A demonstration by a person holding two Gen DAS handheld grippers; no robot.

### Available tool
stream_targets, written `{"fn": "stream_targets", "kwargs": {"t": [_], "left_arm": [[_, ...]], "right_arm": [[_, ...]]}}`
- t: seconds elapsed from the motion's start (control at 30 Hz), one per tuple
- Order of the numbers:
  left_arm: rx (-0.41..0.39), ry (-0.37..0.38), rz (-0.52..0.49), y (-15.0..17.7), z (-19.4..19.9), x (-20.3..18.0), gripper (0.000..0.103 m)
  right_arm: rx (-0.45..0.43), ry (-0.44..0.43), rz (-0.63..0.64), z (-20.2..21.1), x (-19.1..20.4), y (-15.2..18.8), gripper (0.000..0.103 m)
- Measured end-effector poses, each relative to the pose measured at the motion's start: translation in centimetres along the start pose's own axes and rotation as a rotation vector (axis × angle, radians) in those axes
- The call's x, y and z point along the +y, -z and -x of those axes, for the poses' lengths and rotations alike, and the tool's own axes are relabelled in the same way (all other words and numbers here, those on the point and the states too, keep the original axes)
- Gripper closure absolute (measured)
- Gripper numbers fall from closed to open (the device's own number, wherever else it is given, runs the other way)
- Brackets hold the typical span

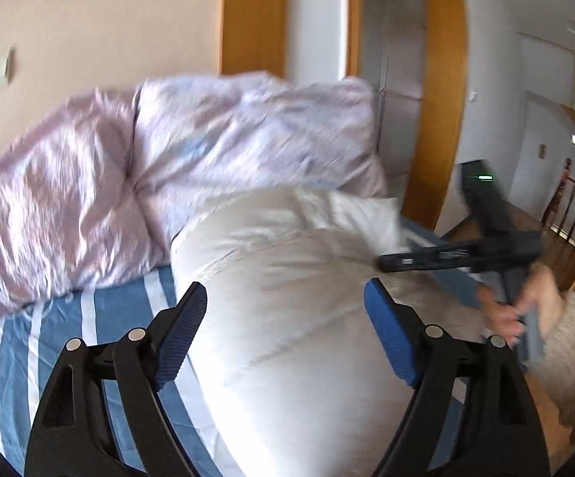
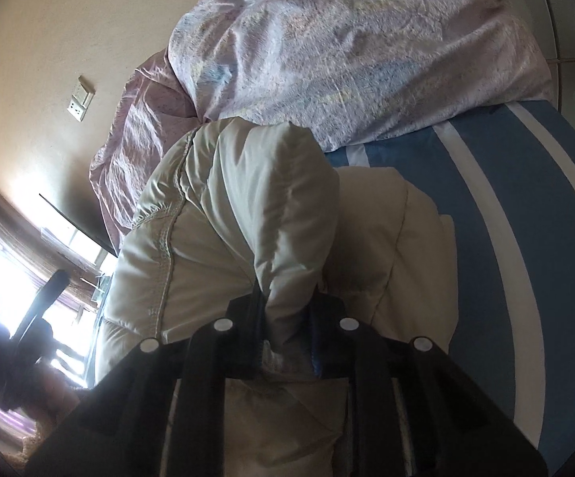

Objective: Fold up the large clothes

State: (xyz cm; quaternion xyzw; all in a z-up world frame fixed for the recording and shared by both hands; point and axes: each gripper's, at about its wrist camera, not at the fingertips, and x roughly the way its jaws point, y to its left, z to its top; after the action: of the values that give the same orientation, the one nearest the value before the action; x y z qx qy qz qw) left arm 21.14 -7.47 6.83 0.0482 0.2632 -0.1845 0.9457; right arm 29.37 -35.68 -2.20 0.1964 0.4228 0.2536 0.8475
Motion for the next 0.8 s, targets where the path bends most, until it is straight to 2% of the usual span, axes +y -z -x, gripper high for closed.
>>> {"fn": "stream_targets", "kwargs": {"t": [0.23, 0.53, 0.8], "left_arm": [[0.084, -0.072, 0.055, 0.8, -4.8, 1.8, 0.021], [0.191, -0.102, 0.013, 2.4, -7.4, 0.2, 0.021], [0.187, -0.158, -0.031, 3.9, -8.4, -1.1, 0.021]], "right_arm": [[-0.013, 0.031, -0.007, -0.1, -0.4, 0.7, 0.085], [-0.015, 0.049, -0.022, -0.7, -1.4, 1.3, 0.084], [-0.019, 0.061, -0.024, -1.6, -2.3, 1.8, 0.083]]}}
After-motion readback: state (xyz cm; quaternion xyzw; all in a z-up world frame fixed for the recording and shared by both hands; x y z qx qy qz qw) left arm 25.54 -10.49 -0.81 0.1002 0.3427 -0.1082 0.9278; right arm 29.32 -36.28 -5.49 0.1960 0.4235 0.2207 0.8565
